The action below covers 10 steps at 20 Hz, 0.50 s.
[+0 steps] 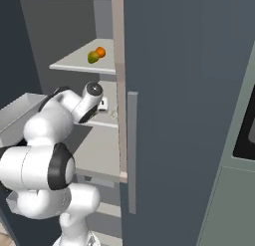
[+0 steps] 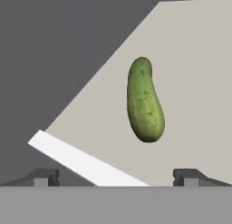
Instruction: Take the cucumber and garlic from the second highest rack and move them to the highest rack where the tangerine and mango are located, to maximize freezer space. Close the freezer door after rearranging.
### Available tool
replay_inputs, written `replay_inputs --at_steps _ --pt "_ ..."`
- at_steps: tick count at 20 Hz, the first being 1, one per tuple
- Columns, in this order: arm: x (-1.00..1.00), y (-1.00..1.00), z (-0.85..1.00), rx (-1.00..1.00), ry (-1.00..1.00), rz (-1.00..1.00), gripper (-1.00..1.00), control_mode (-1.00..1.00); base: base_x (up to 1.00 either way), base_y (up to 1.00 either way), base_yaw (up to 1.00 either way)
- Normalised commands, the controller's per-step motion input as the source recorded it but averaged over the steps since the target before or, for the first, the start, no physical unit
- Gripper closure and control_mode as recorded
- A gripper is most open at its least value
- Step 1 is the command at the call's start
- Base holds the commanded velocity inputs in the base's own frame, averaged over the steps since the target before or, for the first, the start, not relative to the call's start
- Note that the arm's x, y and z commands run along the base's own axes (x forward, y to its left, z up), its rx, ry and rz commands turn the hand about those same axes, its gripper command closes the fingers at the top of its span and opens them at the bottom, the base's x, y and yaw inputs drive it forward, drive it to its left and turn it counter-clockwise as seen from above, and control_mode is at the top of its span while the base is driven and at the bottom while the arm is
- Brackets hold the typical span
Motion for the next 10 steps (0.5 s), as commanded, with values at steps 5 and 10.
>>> replay_inputs --at_steps 5,10 --pt "0.44 0.00 -0.13 0.01 0.00 0.03 -1.00 -1.00 0.00 0.00 0.00" --pt "0.43 0.00 -0.16 0.01 0.00 0.04 -1.00 -1.00 0.00 0.00 0.00"
